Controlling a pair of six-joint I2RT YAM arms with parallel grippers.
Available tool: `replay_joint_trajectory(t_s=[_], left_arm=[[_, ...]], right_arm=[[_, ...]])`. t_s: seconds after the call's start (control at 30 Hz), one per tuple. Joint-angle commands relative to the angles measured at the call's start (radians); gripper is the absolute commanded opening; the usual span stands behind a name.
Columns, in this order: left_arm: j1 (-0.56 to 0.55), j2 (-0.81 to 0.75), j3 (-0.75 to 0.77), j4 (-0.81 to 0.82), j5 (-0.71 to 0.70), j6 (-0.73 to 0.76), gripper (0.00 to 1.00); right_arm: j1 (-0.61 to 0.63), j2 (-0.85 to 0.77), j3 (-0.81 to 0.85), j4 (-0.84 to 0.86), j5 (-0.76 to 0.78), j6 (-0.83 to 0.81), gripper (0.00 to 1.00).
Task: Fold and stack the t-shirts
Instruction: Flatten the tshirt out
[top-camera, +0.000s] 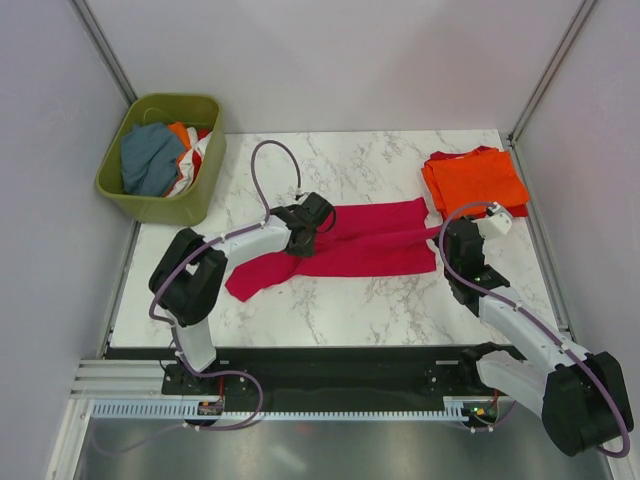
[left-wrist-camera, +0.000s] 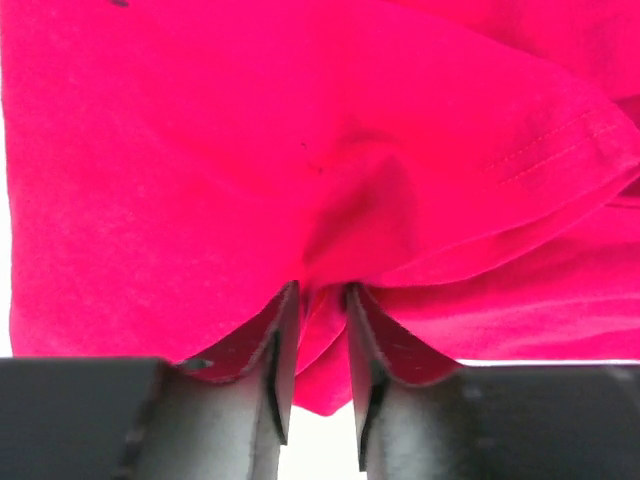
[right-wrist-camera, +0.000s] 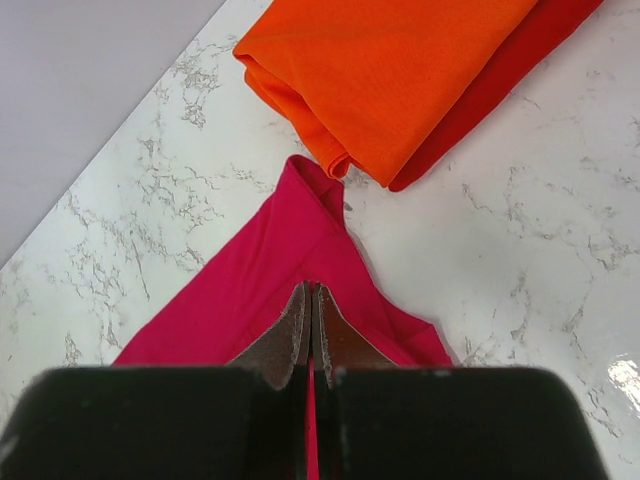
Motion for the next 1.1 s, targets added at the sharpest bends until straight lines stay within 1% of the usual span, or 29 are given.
replay_joint_trajectory(t_s=[0.0,0.03,0.07,0.1,0.2,0.23,0.3,0.33,0.37,0.4,0.43,0.47,0.5,0.53,0.63,0.67,0.7,0.73,0.77,0.8,0.83,0.87,0.93,0.97,1.0,1.07], left_arm=[[0.001,0.024,0.046,-0.002,0.003,0.013,0.31],[0.003,0.031,0.050,-0.002,0.003,0.012,0.26],[0.004,0.042,0.061,-0.008,-0.003,0.006,0.18],[0.010,0.043,0.066,-0.018,-0.014,-0.003,0.02],[0.045,0.008,0.086,-0.032,-0.043,-0.031,0.02],[0.082,-0.005,0.089,-0.035,-0.041,-0.033,0.02],[0.136,-0.063,0.099,-0.034,0.011,-0.043,0.02],[0.209,-0.088,0.099,-0.029,0.043,-0.068,0.02],[0.254,-0.108,0.093,-0.005,0.134,-0.083,0.02],[0.354,-0.146,0.087,0.012,0.190,-0.100,0.02],[0.406,-0.162,0.071,0.027,0.289,-0.143,0.02],[0.455,-0.174,0.063,0.049,0.334,-0.164,0.02],[0.499,-0.189,0.055,0.070,0.366,-0.181,0.02],[0.576,-0.203,0.053,0.096,0.406,-0.209,0.02],[0.665,-0.211,0.090,0.081,0.443,-0.201,0.02],[0.682,-0.229,0.095,0.072,0.433,-0.210,0.02],[0.694,-0.242,0.083,0.073,0.418,-0.223,0.04],[0.694,-0.255,0.069,0.080,0.396,-0.239,0.09],[0.694,-0.269,0.043,0.087,0.388,-0.240,0.18],[0.693,-0.266,0.032,0.090,0.391,-0.241,0.34],[0.691,-0.266,0.021,0.087,0.393,-0.235,0.38],[0.690,-0.265,0.000,0.086,0.387,-0.233,0.44],[0.668,-0.282,-0.028,0.087,0.376,-0.226,0.45],[0.653,-0.292,-0.045,0.087,0.340,-0.215,0.48],[0.614,-0.317,-0.054,0.083,0.315,-0.206,0.49],[0.572,-0.351,-0.075,0.072,0.264,-0.181,0.49]], right_arm=[[-0.004,-0.008,0.033,0.010,0.030,-0.001,0.00],[-0.004,-0.006,0.035,0.008,0.030,-0.001,0.00],[-0.003,-0.008,0.035,0.007,0.032,-0.001,0.00],[-0.003,-0.009,0.035,0.007,0.033,-0.004,0.00],[-0.006,-0.014,0.042,-0.013,0.051,-0.004,0.00],[-0.006,-0.016,0.044,-0.022,0.061,-0.006,0.00],[-0.013,-0.023,0.052,-0.056,0.094,-0.001,0.00],[-0.015,-0.034,0.055,-0.070,0.105,0.002,0.00],[-0.024,-0.042,0.056,-0.093,0.117,0.003,0.00],[-0.032,-0.051,0.064,-0.120,0.130,0.003,0.00],[-0.050,-0.074,0.065,-0.160,0.151,0.003,0.00],[-0.061,-0.091,0.070,-0.179,0.165,0.003,0.00],[-0.072,-0.107,0.073,-0.197,0.176,0.000,0.00],[-0.096,-0.150,0.076,-0.211,0.197,-0.013,0.00],[-0.127,-0.244,0.075,-0.251,0.223,-0.035,0.00],[-0.133,-0.264,0.075,-0.271,0.243,-0.035,0.00],[-0.138,-0.304,0.072,-0.280,0.252,-0.033,0.00],[-0.141,-0.321,0.070,-0.289,0.263,-0.027,0.00],[-0.142,-0.341,0.065,-0.300,0.285,-0.010,0.00],[-0.141,-0.361,0.049,-0.300,0.291,0.002,0.00],[-0.141,-0.396,0.041,-0.298,0.294,0.011,0.00],[-0.142,-0.413,0.035,-0.297,0.294,0.028,0.00],[-0.142,-0.456,0.012,-0.289,0.289,0.034,0.00],[-0.141,-0.465,0.007,-0.280,0.286,0.033,0.00],[-0.141,-0.479,0.001,-0.279,0.283,0.033,0.00],[-0.142,-0.482,0.002,-0.275,0.279,0.031,0.00]])
